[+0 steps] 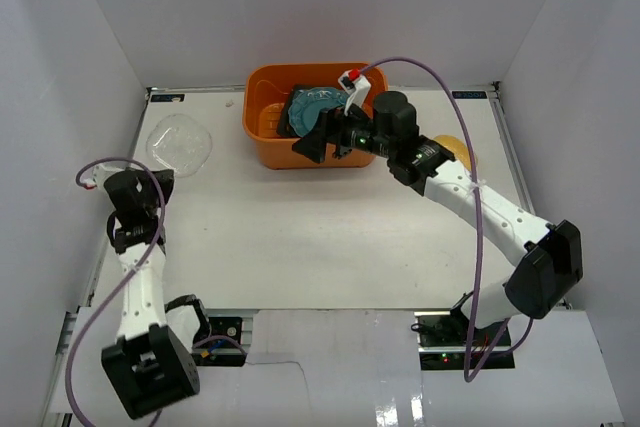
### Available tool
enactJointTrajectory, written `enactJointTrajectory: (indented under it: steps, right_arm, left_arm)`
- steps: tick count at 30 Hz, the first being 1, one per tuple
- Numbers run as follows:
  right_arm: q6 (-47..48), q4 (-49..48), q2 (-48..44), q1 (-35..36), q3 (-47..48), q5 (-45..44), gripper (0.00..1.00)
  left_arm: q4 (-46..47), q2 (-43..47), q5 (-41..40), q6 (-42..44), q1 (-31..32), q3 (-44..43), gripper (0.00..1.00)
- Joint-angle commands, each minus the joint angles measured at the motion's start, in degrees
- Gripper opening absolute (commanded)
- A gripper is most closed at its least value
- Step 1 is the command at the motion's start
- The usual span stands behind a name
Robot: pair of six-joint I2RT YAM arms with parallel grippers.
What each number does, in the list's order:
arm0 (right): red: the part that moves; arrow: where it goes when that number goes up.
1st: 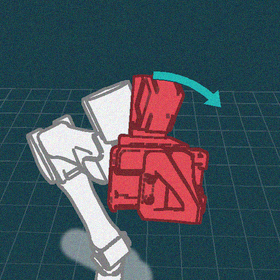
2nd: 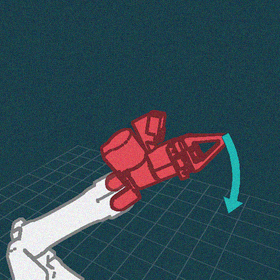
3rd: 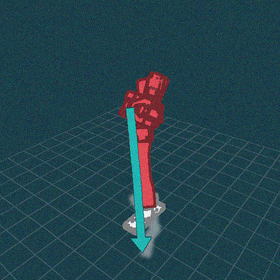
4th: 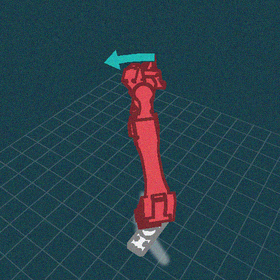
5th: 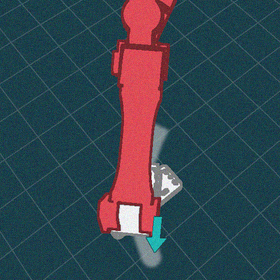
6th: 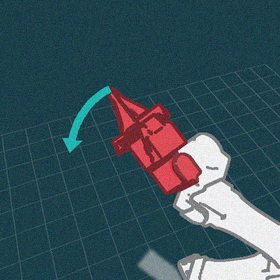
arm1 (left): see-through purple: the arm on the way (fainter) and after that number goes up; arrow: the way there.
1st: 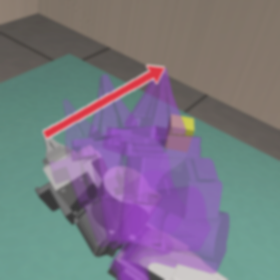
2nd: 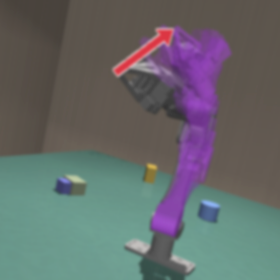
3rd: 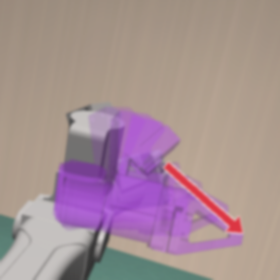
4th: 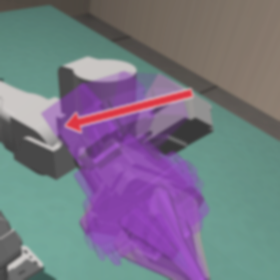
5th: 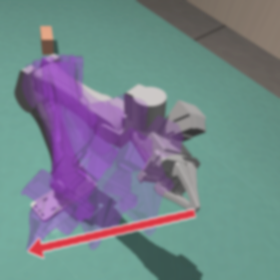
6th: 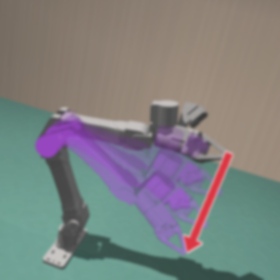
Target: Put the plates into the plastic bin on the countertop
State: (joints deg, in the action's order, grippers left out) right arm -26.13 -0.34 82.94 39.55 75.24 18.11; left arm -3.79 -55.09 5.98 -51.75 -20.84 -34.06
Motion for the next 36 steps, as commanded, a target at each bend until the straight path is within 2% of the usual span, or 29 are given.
enactJointTrajectory:
  steps: [1, 4, 12, 16, 18, 19, 20, 22, 23, 24, 25, 26, 27, 28, 32, 36]
  right_arm:
    - [5.2, 2.7, 2.74, 3.76, 6.13, -1.5, 0.93]
    - [6.88, 4.64, 5.47, 5.53, 9.65, -1.58, 0.92]
    - [8.73, 11.32, 12.51, 8.0, 17.91, -3.34, 0.91]
    - [9.25, 14.31, 17.07, 8.96, 21.52, -4.74, 0.94]
    - [9.25, 13.97, 17.7, 9.05, 21.61, -5.54, 0.98]
    - [9.17, 13.61, 17.87, 9.05, 21.53, -5.71, 0.89]
    - [9.25, 13.18, 17.96, 9.05, 21.79, -6.59, 0.67]
    - [8.55, 11.95, 17.79, 8.97, 21.61, -9.65, 0.29]
    - [8.38, 11.16, 17.96, 8.97, 21.87, -10.89, 0.08]
    - [8.03, 10.71, 18.14, 8.7, 22.14, -11.95, 0.08]
    - [7.76, 10.54, 18.4, 8.27, 22.75, -12.91, 0.08]
    - [7.41, 10.45, 18.84, 7.83, 24.41, -13.1, 0.08]
    - [6.8, 10.27, 19.8, 6.26, 25.38, -13.1, 0.08]
    - [6.27, 10.1, 20.33, 5.2, 26.26, -13.1, 0.08]
    - [2.49, 9.66, 24.89, -1.92, 32.59, -12.31, 0.08]
    - [-2.08, 10.18, 33.84, -10.43, 41.18, -8.97, 0.08]
  left_arm:
    - [-4.9, 7.36, 10.5, 3.4, 0.71, 1.2, 0.0]
    - [-6.66, 10.96, 18.43, 4.63, 1.33, 1.99, 0.0]
    - [-9.3, 11.59, 27.5, 9.46, 8.88, -3.2, 0.0]
    - [-9.22, 10.19, 30.84, 10.26, 10.99, -5.92, 0.0]
    - [-9.22, 9.48, 33.22, 10.79, 12.13, -7.24, 0.0]
    - [-9.22, 9.39, 33.57, 11.4, 12.66, -7.33, 0.0]
    - [-9.22, 9.39, 33.75, 11.84, 13.28, -7.51, 0.0]
    - [-9.39, 9.3, 34.8, 12.37, 13.81, -7.42, 0.0]
    - [-9.48, 8.69, 35.59, 12.63, 13.72, -7.33, 0.09]
    - [-9.48, 8.34, 37.68, 13.16, 13.81, -7.25, 0.24]
    - [-9.39, 8.07, 38.57, 13.68, 14.16, -7.16, 0.56]
    - [-9.91, 7.63, 39.28, 14.82, 14.51, -7.07, 0.7]
    - [-10.35, 7.72, 39.81, 15.53, 15.12, -6.98, 0.93]
    - [-11.23, 7.72, 39.81, 16.23, 16.52, -6.89, 0.98]
    - [-13.61, 8.33, 40.43, 20.28, 19.96, -6.28, 0.98]
    - [-14.13, 8.16, 42.1, 22.3, 26.45, -5.14, 0.98]
